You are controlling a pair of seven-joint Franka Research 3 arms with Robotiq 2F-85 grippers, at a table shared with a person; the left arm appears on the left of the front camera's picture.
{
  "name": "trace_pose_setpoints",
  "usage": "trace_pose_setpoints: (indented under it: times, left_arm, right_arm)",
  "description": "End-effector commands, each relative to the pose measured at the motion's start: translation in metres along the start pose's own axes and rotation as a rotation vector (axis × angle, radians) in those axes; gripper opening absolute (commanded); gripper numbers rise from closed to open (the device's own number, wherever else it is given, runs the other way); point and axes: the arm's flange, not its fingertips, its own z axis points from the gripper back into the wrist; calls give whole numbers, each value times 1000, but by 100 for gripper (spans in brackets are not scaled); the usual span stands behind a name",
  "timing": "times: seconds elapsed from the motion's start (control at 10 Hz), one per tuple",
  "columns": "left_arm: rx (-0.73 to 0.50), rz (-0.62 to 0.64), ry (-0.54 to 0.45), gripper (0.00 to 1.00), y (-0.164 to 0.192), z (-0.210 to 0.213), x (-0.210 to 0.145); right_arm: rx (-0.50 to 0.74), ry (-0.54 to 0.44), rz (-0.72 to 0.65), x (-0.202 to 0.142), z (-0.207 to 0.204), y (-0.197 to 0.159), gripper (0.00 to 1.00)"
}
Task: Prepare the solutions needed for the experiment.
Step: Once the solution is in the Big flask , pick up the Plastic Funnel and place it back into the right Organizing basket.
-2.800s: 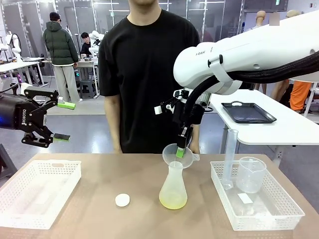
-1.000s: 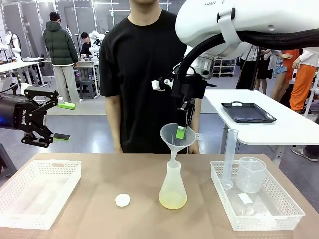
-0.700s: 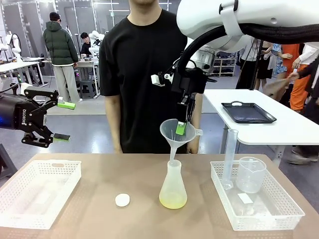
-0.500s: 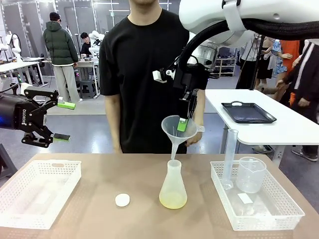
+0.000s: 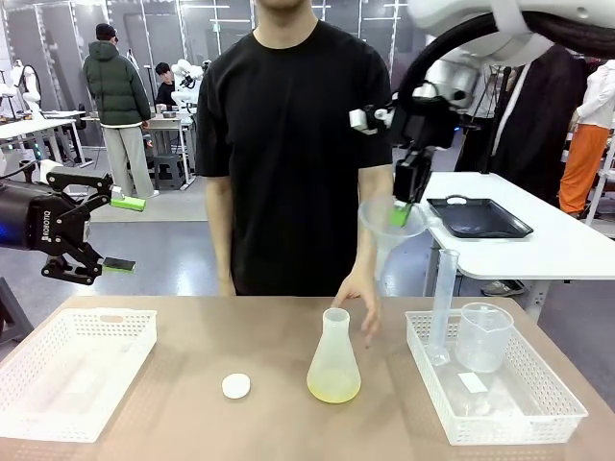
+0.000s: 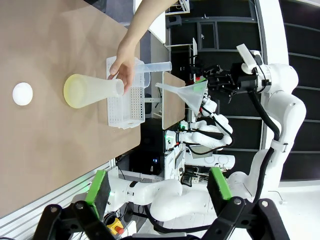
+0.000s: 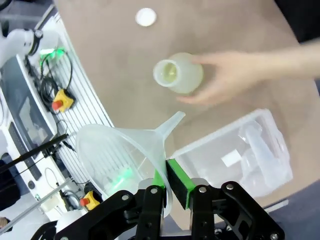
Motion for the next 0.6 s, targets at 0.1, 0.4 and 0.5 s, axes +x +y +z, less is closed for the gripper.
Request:
trace_pose_setpoints:
  times: [0.1,0.4,0.5]
  left_arm:
    - [-28,13,1,100,-2,-3,-1]
    - [-28,13,1,100,-2,-3,-1]
    - [-28,13,1,100,-2,-3,-1]
  right_arm:
    - [11,-66,-92,-37,12,-30,0]
    - [-9,-34,-79,-30,17,-31,0]
    - [-9,-34,-79,-30,17,-31,0]
